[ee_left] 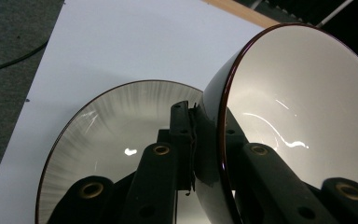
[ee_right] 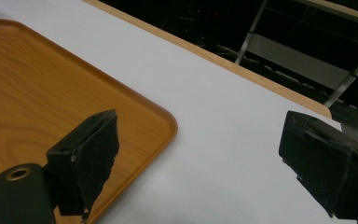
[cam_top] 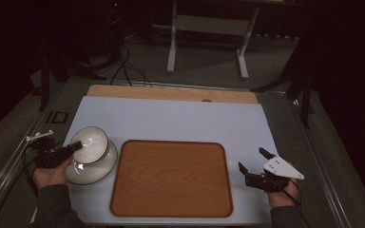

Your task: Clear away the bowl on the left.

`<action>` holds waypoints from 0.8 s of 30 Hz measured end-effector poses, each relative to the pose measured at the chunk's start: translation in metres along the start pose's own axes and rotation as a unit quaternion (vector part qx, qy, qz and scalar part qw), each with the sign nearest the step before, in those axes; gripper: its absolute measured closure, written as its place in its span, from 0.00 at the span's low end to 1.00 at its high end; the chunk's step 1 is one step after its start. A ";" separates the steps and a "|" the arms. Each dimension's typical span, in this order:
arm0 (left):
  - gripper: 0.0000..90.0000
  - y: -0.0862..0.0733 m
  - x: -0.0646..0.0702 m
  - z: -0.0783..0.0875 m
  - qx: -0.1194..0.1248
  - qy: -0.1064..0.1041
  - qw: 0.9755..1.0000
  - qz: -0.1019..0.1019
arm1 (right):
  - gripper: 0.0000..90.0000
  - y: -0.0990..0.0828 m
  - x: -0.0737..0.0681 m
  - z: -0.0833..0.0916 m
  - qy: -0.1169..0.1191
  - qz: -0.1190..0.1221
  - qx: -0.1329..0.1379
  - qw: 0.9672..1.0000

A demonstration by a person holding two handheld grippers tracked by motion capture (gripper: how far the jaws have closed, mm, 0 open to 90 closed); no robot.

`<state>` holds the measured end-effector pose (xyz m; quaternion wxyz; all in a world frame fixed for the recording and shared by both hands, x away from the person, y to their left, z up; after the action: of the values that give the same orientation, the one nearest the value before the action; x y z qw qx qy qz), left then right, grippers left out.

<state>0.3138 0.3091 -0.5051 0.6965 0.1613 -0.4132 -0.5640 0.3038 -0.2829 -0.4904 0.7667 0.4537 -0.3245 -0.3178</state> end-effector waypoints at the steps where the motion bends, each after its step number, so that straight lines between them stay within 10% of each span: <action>1: 0.92 0.000 0.001 0.001 0.002 -0.001 1.000 0.001 | 0.13 0.000 0.000 0.000 0.000 0.000 0.000 1.000; 24: 0.92 0.005 0.026 0.004 0.018 -0.014 0.999 -0.028 | 0.13 0.002 0.001 0.002 -0.002 0.003 0.009 1.000</action>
<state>0.3142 0.2878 -0.4888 0.6715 0.1770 -0.4285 -0.5781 0.3026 -0.2838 -0.4878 0.7632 0.4590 -0.3298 -0.3133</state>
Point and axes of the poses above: each handheld gripper's, and its own axes: z roughly backward along the jaws, y roughly out of its top, x roughly to its right, the point moved 5 cm from there along -z, roughly forward along the jaws, and after that the axes turned 3 degrees about y, right-handed, at the moved point
